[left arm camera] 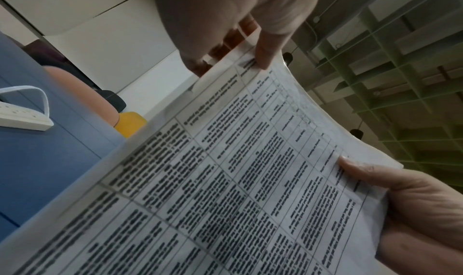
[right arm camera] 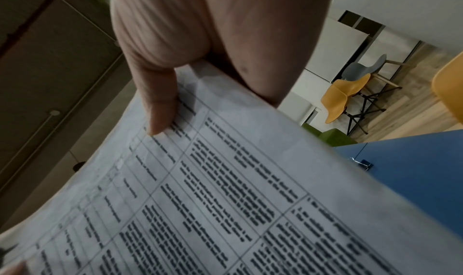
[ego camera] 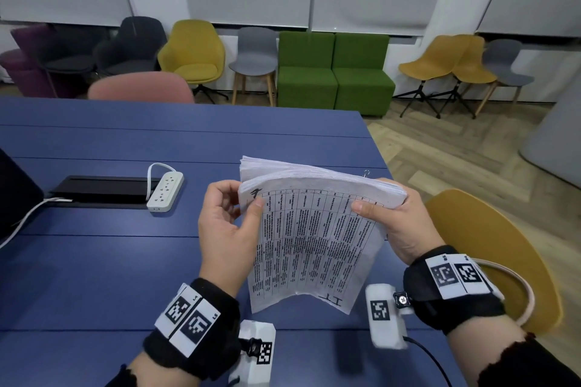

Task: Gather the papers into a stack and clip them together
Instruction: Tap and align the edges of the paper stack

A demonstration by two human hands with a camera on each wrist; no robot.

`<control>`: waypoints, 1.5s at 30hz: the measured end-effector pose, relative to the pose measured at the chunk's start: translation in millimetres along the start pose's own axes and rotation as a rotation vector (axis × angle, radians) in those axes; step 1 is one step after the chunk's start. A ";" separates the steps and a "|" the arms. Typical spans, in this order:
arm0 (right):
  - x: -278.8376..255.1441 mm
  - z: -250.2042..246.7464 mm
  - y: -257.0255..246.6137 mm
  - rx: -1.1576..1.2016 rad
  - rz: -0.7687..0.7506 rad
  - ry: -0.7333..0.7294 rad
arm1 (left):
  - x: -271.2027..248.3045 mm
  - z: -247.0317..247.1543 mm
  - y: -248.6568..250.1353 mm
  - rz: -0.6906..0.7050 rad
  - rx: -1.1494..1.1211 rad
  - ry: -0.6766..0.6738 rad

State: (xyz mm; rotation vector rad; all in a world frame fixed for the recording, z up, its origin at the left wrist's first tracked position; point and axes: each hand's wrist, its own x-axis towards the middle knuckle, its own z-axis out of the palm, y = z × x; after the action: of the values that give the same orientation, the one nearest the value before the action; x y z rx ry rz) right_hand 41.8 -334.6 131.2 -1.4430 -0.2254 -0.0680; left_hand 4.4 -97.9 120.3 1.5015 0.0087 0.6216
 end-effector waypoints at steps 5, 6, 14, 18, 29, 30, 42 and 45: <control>-0.4 -0.5 -0.6 -0.019 0.000 -0.024 | 6.1 6.3 8.1 0.016 -0.025 -0.073; -0.5 -0.7 -1.0 -0.027 0.001 -0.022 | 6.7 7.1 7.9 0.016 -0.023 -0.073; -1.7 2.4 -5.3 -0.073 -0.026 -0.017 | 5.9 5.2 3.7 -0.009 -0.084 0.067; -0.3 2.5 -4.5 -0.089 -0.023 0.001 | 8.6 3.6 2.7 -0.016 -0.115 0.107; -0.3 2.8 -5.1 -0.102 -0.032 0.010 | 13.2 -1.1 -2.0 0.048 -0.140 0.015; -0.1 2.9 -5.0 -0.101 -0.032 0.010 | 14.1 -1.6 -2.8 0.057 -0.139 0.010; -2.5 1.0 -5.7 -0.075 -0.012 -0.023 | 38.5 -4.9 -5.3 -0.218 0.015 -0.309; -2.6 -1.2 -5.0 -0.038 0.018 -0.030 | 58.2 -11.3 -7.4 -0.395 -0.150 -0.581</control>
State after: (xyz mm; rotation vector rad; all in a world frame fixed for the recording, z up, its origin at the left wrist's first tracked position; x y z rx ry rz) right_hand 38.5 -336.7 135.5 -1.4841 -0.2368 -0.0359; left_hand 52.1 -64.6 133.7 1.4341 -0.1807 -0.1390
